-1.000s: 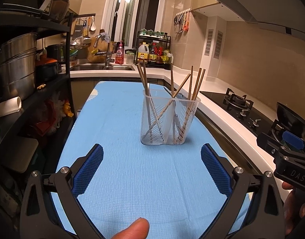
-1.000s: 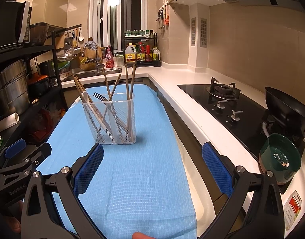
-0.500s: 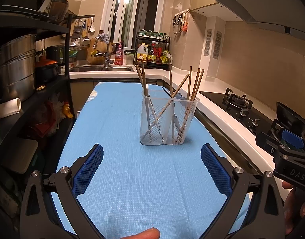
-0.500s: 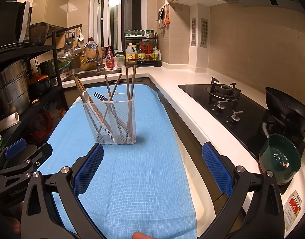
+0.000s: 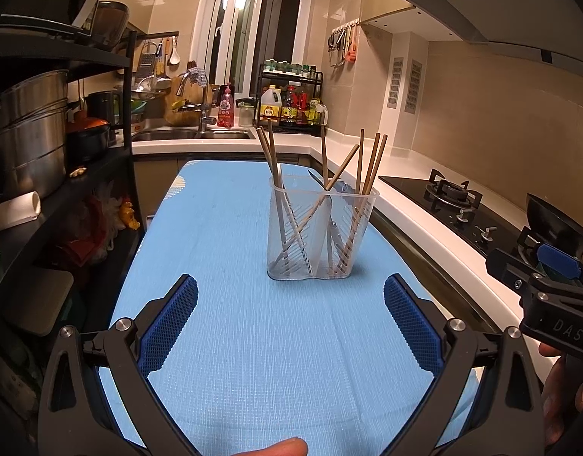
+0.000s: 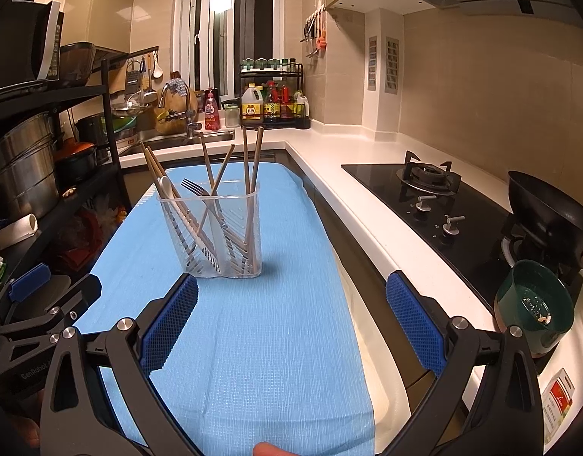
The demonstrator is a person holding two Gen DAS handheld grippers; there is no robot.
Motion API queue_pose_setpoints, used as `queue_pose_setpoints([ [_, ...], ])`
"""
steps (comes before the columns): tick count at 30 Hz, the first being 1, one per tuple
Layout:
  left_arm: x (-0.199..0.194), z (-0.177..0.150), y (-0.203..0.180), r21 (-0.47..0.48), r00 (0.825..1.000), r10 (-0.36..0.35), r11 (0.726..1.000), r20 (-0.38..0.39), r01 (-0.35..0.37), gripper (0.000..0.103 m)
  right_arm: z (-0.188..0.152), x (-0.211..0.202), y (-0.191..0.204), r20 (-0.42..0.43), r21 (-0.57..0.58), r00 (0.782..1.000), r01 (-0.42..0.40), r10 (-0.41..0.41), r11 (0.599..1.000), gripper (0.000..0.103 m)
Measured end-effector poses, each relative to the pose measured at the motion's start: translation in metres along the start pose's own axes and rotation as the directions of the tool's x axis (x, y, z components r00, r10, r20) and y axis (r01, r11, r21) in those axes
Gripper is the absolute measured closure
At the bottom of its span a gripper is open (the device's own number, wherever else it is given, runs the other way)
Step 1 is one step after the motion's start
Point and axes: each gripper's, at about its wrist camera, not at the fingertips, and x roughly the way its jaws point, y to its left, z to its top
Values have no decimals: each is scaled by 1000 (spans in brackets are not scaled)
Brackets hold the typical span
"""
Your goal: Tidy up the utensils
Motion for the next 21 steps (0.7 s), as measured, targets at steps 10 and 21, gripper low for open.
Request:
queue_pose_setpoints([
  [10,-2,3,0,1,1000,-8,1000,10,8,8,4,-1,0,3,-8,1000,-3,3,1000,5],
  [21,-5,5,3,5,1000,1,1000,13,-1,8,5,-2,1,4,-9,1000,-3,3,1000,5],
])
